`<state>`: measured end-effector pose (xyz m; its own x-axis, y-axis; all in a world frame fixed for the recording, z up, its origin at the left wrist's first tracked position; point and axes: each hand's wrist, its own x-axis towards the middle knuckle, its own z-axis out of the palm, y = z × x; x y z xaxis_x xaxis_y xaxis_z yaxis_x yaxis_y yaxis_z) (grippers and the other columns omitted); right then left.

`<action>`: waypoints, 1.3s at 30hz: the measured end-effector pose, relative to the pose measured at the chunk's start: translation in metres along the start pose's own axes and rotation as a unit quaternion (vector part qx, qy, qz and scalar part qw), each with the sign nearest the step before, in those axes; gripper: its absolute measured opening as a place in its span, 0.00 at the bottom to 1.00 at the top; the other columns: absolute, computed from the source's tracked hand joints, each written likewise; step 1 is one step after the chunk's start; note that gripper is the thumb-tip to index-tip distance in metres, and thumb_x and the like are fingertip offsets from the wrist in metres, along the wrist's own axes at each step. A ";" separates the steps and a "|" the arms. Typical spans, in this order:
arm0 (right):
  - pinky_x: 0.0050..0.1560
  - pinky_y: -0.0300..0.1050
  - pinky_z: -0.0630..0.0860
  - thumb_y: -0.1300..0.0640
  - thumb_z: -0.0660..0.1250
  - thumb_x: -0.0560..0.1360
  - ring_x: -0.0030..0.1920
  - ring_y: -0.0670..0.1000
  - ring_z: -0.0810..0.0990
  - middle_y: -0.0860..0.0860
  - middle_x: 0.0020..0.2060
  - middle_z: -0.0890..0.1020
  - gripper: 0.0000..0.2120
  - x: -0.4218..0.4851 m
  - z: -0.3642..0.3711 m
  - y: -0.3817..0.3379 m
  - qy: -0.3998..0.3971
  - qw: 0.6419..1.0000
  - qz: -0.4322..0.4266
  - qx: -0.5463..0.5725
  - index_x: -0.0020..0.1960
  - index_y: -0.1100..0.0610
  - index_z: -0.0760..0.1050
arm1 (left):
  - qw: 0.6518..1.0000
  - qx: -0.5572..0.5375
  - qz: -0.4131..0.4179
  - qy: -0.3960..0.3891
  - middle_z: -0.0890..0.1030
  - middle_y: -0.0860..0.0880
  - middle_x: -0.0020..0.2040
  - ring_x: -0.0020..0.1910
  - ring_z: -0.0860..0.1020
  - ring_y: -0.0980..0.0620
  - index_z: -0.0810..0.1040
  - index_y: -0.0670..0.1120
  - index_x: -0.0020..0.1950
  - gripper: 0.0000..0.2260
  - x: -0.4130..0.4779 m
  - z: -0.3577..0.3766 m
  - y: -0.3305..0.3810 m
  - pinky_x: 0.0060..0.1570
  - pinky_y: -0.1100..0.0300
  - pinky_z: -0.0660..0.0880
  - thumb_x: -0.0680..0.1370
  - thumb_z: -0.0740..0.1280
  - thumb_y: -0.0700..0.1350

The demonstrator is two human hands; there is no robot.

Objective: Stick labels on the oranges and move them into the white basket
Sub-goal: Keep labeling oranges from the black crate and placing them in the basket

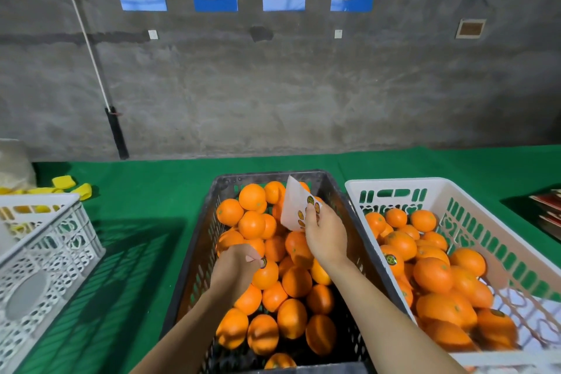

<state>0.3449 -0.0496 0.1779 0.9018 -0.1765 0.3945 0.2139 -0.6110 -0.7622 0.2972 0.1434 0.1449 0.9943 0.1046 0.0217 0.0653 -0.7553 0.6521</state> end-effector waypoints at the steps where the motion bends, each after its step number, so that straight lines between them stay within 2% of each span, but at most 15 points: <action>1: 0.46 0.52 0.81 0.49 0.56 0.84 0.49 0.51 0.82 0.50 0.49 0.83 0.16 0.000 -0.001 0.001 0.020 0.999 -0.021 -0.018 0.56 0.55 0.79 | 1.000 0.005 -0.001 -0.025 0.82 0.51 0.46 0.39 0.76 0.55 0.82 0.50 0.47 0.05 0.002 0.003 -0.001 0.33 0.63 0.67 0.80 0.67 0.47; 4: 0.45 0.50 0.80 0.52 0.55 0.84 0.50 0.51 0.80 0.50 0.49 0.80 0.15 0.003 -0.004 0.002 0.062 0.996 -0.058 -0.034 0.56 0.57 0.78 | 0.997 -0.006 -0.001 -0.077 0.77 0.58 0.42 0.36 0.73 0.60 0.81 0.54 0.43 0.07 0.008 0.011 0.000 0.31 0.66 0.65 0.80 0.66 0.47; 8: 0.42 0.40 0.73 0.52 0.55 0.85 0.48 0.48 0.78 0.44 0.45 0.75 0.14 0.006 -0.005 0.004 0.085 0.996 -0.032 -0.003 0.55 0.55 0.78 | 0.989 -0.088 -0.001 -0.118 0.80 0.57 0.39 0.40 0.77 0.58 0.81 0.53 0.40 0.09 0.020 0.032 0.012 0.36 0.64 0.71 0.80 0.67 0.44; 10: 0.39 0.35 0.69 0.53 0.56 0.85 0.46 0.47 0.76 0.44 0.44 0.74 0.13 0.007 -0.005 0.004 0.082 0.996 -0.018 0.015 0.53 0.55 0.77 | 0.983 -0.145 -0.028 -0.108 0.83 0.54 0.39 0.38 0.79 0.55 0.82 0.52 0.39 0.10 0.027 0.043 0.022 0.38 0.62 0.76 0.79 0.68 0.42; 12: 0.36 0.32 0.65 0.53 0.56 0.85 0.44 0.45 0.74 0.45 0.43 0.74 0.12 0.008 -0.006 0.004 0.084 0.996 -0.014 0.022 0.52 0.55 0.77 | 0.975 -0.192 -0.043 -0.098 0.85 0.45 0.42 0.40 0.81 0.49 0.83 0.48 0.40 0.08 0.036 0.054 0.034 0.43 0.56 0.77 0.78 0.69 0.40; 14: 0.37 0.34 0.64 0.53 0.55 0.85 0.44 0.45 0.74 0.46 0.44 0.75 0.12 0.010 -0.008 0.006 0.089 0.996 -0.007 0.026 0.51 0.55 0.76 | 0.966 -0.236 -0.056 -0.090 0.84 0.39 0.44 0.41 0.79 0.45 0.82 0.42 0.41 0.07 0.042 0.065 0.045 0.43 0.53 0.73 0.78 0.68 0.38; 17: 0.38 0.36 0.65 0.53 0.55 0.85 0.44 0.45 0.75 0.47 0.43 0.77 0.12 0.013 -0.007 0.006 0.094 0.994 0.017 0.046 0.50 0.55 0.76 | 0.965 -0.242 -0.070 -0.075 0.81 0.40 0.39 0.37 0.77 0.47 0.82 0.35 0.44 0.08 0.051 0.079 0.049 0.39 0.58 0.69 0.78 0.65 0.35; 20: 0.39 0.35 0.65 0.53 0.56 0.85 0.44 0.46 0.75 0.50 0.45 0.80 0.14 0.017 -0.005 0.007 0.111 0.988 0.059 0.092 0.51 0.57 0.77 | 0.968 -0.227 -0.078 -0.068 0.77 0.45 0.31 0.27 0.70 0.52 0.81 0.39 0.37 0.09 0.056 0.087 0.048 0.28 0.62 0.63 0.78 0.67 0.36; 24: 0.36 0.23 0.65 0.53 0.56 0.85 0.43 0.45 0.76 0.50 0.44 0.80 0.15 0.023 -0.006 0.010 0.126 0.985 0.068 0.094 0.51 0.60 0.78 | 0.973 -0.215 -0.058 -0.059 0.70 0.44 0.29 0.30 0.65 0.49 0.75 0.43 0.33 0.13 0.060 0.092 0.049 0.34 0.53 0.59 0.76 0.70 0.42; 28: 0.36 0.24 0.67 0.52 0.55 0.85 0.43 0.44 0.76 0.50 0.45 0.81 0.15 0.025 -0.002 0.008 0.103 0.987 0.080 0.098 0.52 0.59 0.78 | 0.980 -0.188 -0.044 -0.055 0.66 0.46 0.25 0.27 0.64 0.49 0.70 0.44 0.29 0.15 0.059 0.091 0.040 0.32 0.53 0.58 0.75 0.68 0.40; 30: 0.35 0.25 0.69 0.51 0.55 0.85 0.43 0.42 0.78 0.49 0.45 0.81 0.15 0.024 0.000 0.007 0.085 0.987 0.087 0.104 0.54 0.58 0.78 | 0.982 -0.174 -0.048 -0.049 0.69 0.46 0.25 0.26 0.66 0.48 0.73 0.41 0.29 0.14 0.060 0.089 0.037 0.30 0.53 0.60 0.74 0.69 0.41; 33: 0.35 0.27 0.71 0.50 0.55 0.85 0.42 0.39 0.78 0.46 0.44 0.81 0.14 0.022 0.001 0.005 0.070 0.986 0.095 0.119 0.54 0.55 0.77 | 0.984 -0.159 -0.053 -0.051 0.76 0.45 0.28 0.29 0.73 0.47 0.79 0.38 0.34 0.09 0.064 0.088 0.037 0.32 0.53 0.67 0.73 0.70 0.40; 35: 0.39 0.32 0.75 0.50 0.55 0.85 0.44 0.42 0.80 0.46 0.44 0.81 0.13 0.023 0.001 0.004 0.063 0.985 0.097 0.128 0.53 0.53 0.76 | 0.987 -0.136 -0.053 -0.060 0.78 0.45 0.29 0.31 0.75 0.46 0.80 0.42 0.33 0.07 0.065 0.087 0.041 0.32 0.54 0.69 0.72 0.70 0.39; 37: 0.42 0.39 0.79 0.51 0.56 0.85 0.46 0.44 0.82 0.47 0.45 0.82 0.12 0.023 0.002 0.003 0.058 0.985 0.095 0.133 0.52 0.52 0.76 | 0.993 -0.084 -0.045 -0.068 0.80 0.43 0.32 0.32 0.78 0.43 0.79 0.42 0.34 0.06 0.065 0.087 0.043 0.31 0.52 0.73 0.71 0.69 0.40; 39: 0.44 0.41 0.80 0.51 0.56 0.84 0.48 0.46 0.82 0.48 0.47 0.83 0.13 0.022 0.002 0.002 0.056 0.985 0.095 0.135 0.53 0.54 0.77 | 0.998 -0.024 -0.027 -0.058 0.81 0.44 0.36 0.39 0.80 0.42 0.79 0.44 0.38 0.05 0.062 0.086 0.043 0.36 0.50 0.77 0.72 0.68 0.43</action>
<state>0.3659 -0.0538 0.1839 0.8910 -0.3613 0.2747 0.1513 -0.3342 -0.9303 0.3689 0.0617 0.1096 0.9928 0.0665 -0.0995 0.1169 -0.7183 0.6859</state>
